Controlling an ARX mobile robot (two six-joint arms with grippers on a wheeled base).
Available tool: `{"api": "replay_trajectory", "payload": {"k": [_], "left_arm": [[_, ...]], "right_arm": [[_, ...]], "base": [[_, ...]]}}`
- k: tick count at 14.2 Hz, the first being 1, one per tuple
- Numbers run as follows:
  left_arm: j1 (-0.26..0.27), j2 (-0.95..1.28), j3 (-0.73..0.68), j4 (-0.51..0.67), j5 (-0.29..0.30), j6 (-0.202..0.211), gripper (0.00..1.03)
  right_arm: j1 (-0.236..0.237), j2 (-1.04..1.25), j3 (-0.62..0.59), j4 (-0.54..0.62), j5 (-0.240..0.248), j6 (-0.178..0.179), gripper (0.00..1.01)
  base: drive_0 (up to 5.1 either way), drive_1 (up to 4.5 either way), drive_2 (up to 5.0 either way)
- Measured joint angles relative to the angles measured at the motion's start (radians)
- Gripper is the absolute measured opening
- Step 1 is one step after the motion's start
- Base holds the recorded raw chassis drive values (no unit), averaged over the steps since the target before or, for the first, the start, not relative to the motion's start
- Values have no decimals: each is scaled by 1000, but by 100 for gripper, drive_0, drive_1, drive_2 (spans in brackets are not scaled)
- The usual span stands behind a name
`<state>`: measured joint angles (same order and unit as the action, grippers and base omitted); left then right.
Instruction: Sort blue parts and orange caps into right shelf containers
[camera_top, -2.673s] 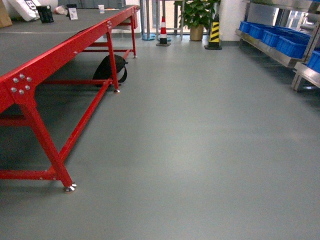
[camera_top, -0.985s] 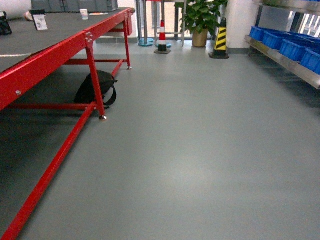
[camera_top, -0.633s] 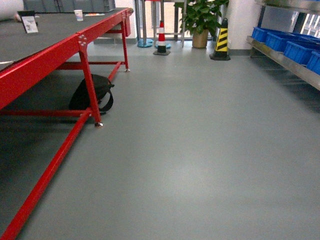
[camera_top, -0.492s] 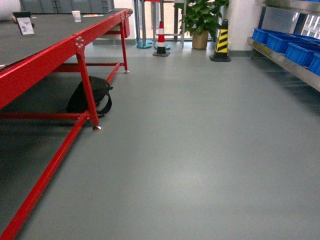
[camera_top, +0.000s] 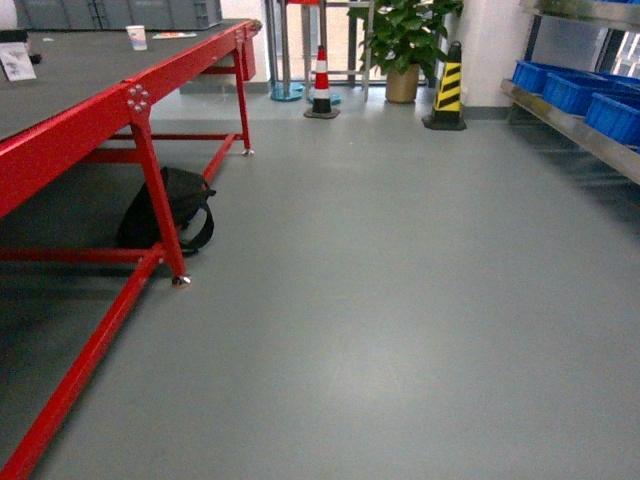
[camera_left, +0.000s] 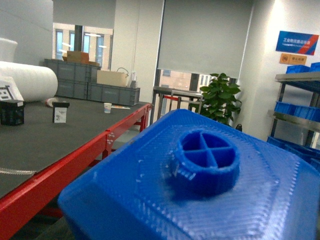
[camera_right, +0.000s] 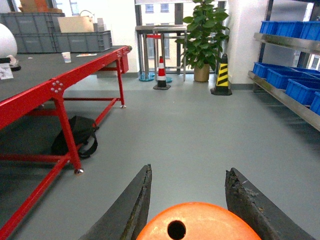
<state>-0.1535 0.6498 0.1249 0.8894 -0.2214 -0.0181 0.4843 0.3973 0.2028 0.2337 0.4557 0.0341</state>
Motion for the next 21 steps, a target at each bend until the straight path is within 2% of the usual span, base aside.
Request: {"api": "replay_trajectory", "payload": {"k": [21], "left_arm": [[1, 0, 0, 2, 1, 0, 59]], "right_arm": [[0, 0, 0, 0, 0, 0, 40]], "base": [[7, 440, -427]]}}
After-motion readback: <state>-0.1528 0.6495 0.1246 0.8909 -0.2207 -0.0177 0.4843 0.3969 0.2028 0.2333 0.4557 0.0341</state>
